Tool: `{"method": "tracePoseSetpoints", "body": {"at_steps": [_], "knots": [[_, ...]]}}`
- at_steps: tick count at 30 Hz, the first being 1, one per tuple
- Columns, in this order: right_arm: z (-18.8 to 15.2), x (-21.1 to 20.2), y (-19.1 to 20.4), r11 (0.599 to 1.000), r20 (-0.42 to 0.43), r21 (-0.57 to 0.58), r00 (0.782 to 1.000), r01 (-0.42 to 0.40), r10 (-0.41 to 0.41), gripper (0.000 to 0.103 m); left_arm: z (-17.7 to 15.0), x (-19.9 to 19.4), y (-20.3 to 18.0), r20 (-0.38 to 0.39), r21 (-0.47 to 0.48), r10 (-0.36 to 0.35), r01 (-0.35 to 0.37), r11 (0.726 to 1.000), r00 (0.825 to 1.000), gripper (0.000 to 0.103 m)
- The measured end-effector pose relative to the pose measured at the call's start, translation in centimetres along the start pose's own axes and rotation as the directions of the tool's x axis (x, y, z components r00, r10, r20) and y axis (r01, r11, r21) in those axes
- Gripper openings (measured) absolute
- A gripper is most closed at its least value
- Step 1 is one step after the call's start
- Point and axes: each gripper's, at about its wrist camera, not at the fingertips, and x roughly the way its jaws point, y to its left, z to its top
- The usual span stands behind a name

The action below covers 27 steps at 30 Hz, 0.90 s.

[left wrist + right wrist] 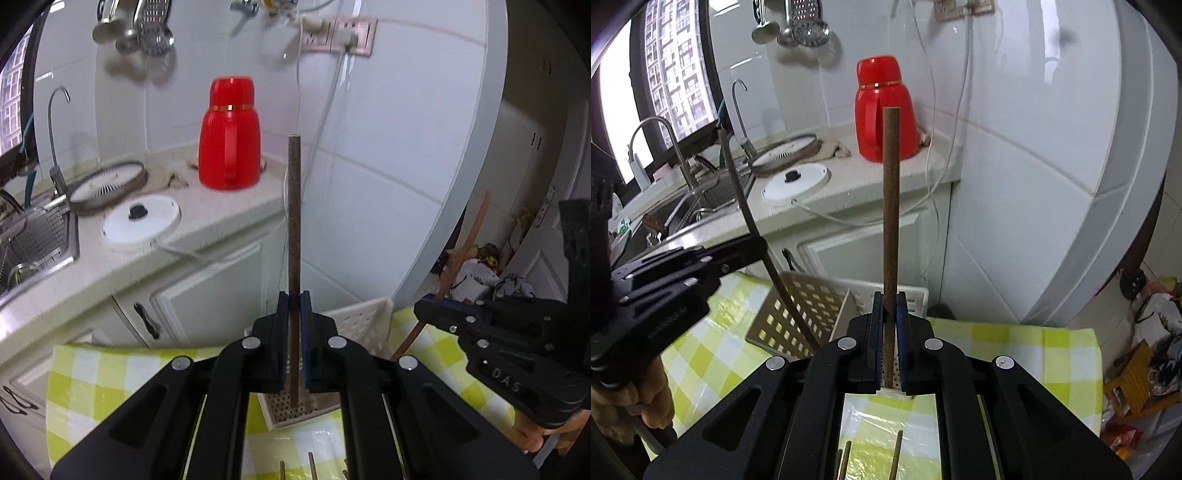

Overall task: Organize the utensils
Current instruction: 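Lift the held chopsticks upright with both tools and carry them over the white caddy, then lower the chopsticks into the caddy and open both tools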

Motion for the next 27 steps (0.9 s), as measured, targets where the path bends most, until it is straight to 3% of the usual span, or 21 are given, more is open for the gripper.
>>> {"method": "tracePoseSetpoints", "body": {"at_steps": [12, 13, 14, 17, 19, 21, 25, 27], "knots": [[-0.2, 2.5, 0.1, 1.000, -0.076, -0.011, 0.997, -0.009, 0.009, 0.008, -1.7, 2.6, -0.1, -0.127, 0.022, 0.026, -0.023, 0.999, 0.992, 0.007], [-0.1, 2.6, 0.2, 1.000, -0.080, -0.010, 0.997, -0.008, 0.008, 0.009, -1.6, 2.9, 0.0, -0.142, 0.011, 0.020, -0.018, 1.000, 0.990, 0.012], [0.0, 2.8, 0.1, 1.000, -0.078, -0.005, 0.997, -0.004, 0.004, 0.011, -1.6, 3.0, 0.1, -0.143, 0.007, 0.019, -0.018, 1.000, 0.989, 0.021], [0.1, 2.9, -0.3, 1.000, -0.069, 0.001, 0.997, 0.017, -0.017, 0.013, -1.5, 2.6, 0.1, -0.133, 0.011, 0.022, -0.021, 1.000, 0.991, 0.026], [0.1, 2.8, -0.6, 1.000, -0.063, 0.006, 0.998, 0.021, -0.021, 0.028, -1.4, 2.2, 0.3, -0.122, 0.006, 0.019, -0.018, 1.000, 0.992, 0.034], [0.0, 2.5, -1.1, 0.999, -0.051, 0.021, 0.998, 0.025, -0.024, 0.035, -1.5, 1.5, 0.4, -0.110, 0.006, 0.018, -0.017, 1.000, 0.994, 0.034], [-0.8, 0.8, -2.0, 0.998, -0.026, 0.041, 0.999, 0.044, -0.043, 0.035, -2.0, -0.8, 0.8, -0.075, -0.005, 0.004, -0.005, 1.000, 0.997, 0.034], [-2.2, -0.5, -2.6, 0.996, -0.011, 0.051, 0.997, 0.073, -0.072, 0.037, -2.7, -2.4, 1.0, -0.049, -0.007, -0.005, 0.005, 1.000, 0.999, 0.040]]}}
